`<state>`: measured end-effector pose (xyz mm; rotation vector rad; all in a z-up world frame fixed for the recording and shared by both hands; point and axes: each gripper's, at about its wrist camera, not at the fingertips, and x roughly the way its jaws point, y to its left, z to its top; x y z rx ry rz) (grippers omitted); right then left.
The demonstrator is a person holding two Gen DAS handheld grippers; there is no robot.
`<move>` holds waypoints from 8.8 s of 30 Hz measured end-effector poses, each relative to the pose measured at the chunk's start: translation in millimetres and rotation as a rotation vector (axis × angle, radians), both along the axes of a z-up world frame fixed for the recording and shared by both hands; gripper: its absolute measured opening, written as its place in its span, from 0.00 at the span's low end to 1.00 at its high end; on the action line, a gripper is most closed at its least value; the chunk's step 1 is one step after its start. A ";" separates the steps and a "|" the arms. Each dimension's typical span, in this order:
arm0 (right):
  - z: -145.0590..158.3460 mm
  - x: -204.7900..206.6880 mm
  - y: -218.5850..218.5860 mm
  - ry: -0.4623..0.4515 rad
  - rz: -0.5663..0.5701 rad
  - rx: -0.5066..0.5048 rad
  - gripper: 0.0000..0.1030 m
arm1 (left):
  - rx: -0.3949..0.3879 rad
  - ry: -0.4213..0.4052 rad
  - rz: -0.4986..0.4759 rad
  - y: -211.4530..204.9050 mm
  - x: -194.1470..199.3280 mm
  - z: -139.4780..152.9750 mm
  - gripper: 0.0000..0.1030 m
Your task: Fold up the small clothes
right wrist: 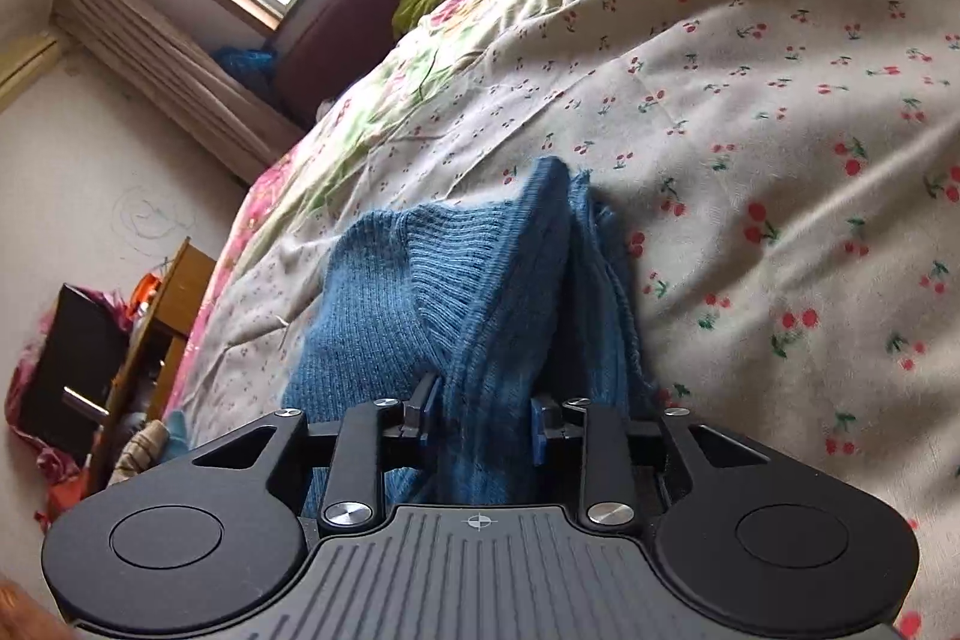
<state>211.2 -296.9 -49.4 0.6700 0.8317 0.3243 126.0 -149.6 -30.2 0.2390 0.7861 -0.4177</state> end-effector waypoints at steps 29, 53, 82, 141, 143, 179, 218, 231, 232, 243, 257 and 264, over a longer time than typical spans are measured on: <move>2.6 -10.6 -15.7 -0.126 -0.021 -0.198 0.27 | 0.054 0.052 -0.041 -17.0 -3.9 15.5 0.27; 11.3 -22.4 -11.9 -0.153 -0.025 -0.319 0.33 | 0.040 0.036 0.135 10.9 25.0 51.5 0.28; 32.2 -58.7 -30.0 -0.219 -0.075 -0.243 0.35 | -0.018 -0.022 0.203 28.0 140.3 41.8 0.31; 1.3 -78.4 98.5 -0.338 0.436 -0.473 0.15 | 0.059 0.024 0.323 72.3 235.8 -5.6 0.45; 1.6 -80.2 97.6 -0.341 0.439 -0.472 0.16 | 0.044 0.014 0.340 79.9 233.1 -1.3 0.45; 11.0 -106.3 19.0 -0.187 -0.090 -0.484 0.17 | -0.109 0.045 0.306 94.2 39.5 3.7 0.45; 8.3 -105.7 8.6 -0.180 -0.103 -0.452 0.32 | -0.120 0.116 0.396 92.2 32.7 9.8 0.50; 30.8 -144.1 30.8 -0.241 -0.100 -0.490 0.33 | -0.073 0.103 0.432 92.5 12.9 11.5 0.76; 32.5 -147.8 31.8 -0.246 -0.104 -0.489 0.33 | -0.072 0.097 0.430 93.5 10.1 13.1 0.78; 40.1 -170.9 53.6 -0.243 -0.094 -0.548 0.46 | -0.080 0.073 0.364 89.8 -24.8 14.3 1.00; 39.5 -189.7 69.8 -0.193 -0.087 -0.627 0.55 | -0.112 0.095 0.361 95.5 -36.2 7.2 1.00; 36.9 -190.0 69.9 -0.175 -0.094 -0.633 0.59 | -0.113 0.102 0.364 97.0 -36.7 6.3 1.00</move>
